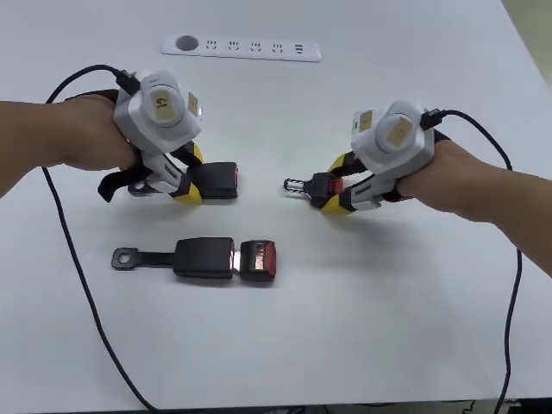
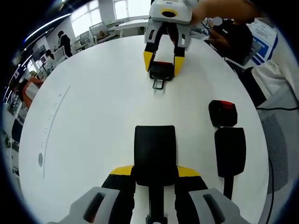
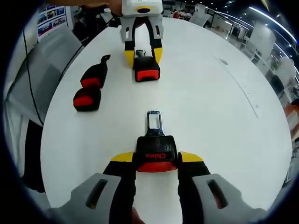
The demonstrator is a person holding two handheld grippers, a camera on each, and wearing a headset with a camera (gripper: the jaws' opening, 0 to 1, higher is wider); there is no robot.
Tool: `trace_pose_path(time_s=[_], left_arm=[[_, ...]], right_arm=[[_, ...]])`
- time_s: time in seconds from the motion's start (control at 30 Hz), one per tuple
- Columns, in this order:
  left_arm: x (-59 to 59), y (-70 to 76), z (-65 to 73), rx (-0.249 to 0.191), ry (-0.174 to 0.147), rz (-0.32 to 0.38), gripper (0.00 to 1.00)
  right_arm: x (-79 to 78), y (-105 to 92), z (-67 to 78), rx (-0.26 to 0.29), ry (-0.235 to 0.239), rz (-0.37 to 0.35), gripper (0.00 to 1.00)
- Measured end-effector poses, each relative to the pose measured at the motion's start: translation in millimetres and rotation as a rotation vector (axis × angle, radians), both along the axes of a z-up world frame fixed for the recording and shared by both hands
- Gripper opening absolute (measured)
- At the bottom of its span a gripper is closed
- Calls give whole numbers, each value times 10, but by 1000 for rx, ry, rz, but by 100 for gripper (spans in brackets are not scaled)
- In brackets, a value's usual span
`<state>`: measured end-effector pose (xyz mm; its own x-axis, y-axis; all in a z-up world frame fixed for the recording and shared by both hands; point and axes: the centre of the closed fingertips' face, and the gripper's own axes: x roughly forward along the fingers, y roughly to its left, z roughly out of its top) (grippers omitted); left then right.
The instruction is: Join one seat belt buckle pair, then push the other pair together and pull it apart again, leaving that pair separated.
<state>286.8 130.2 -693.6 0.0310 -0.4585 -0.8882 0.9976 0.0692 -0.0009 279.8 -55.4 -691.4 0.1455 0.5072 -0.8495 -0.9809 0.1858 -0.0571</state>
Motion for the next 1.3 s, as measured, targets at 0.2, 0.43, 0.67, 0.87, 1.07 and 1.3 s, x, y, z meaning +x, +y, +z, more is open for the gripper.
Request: trace_pose_path(time_s=[0.2,0.43,0.67,0.87,1.07,1.3], left_arm=[[-5,-12,2,-5,-2,-2,33],[-4,-9,6,-22,-3,19,33],[-19,-12,24,-17,-37,11,34],[-10,158,67,56,-74,10,47],[-114,165,447,-29,-117,112,53],[-533,145,713,-112,-141,187,63]], right_arm=[[-58,-237,2,-52,-3,30,33],[-100,-373,1,-72,13,16,33],[-12,-333,10,-70,4,-42,45],[-29,-273,108,-50,-50,-81,48],[-234,-101,345,13,-74,-116,55],[-512,28,561,82,-110,-200,68]])
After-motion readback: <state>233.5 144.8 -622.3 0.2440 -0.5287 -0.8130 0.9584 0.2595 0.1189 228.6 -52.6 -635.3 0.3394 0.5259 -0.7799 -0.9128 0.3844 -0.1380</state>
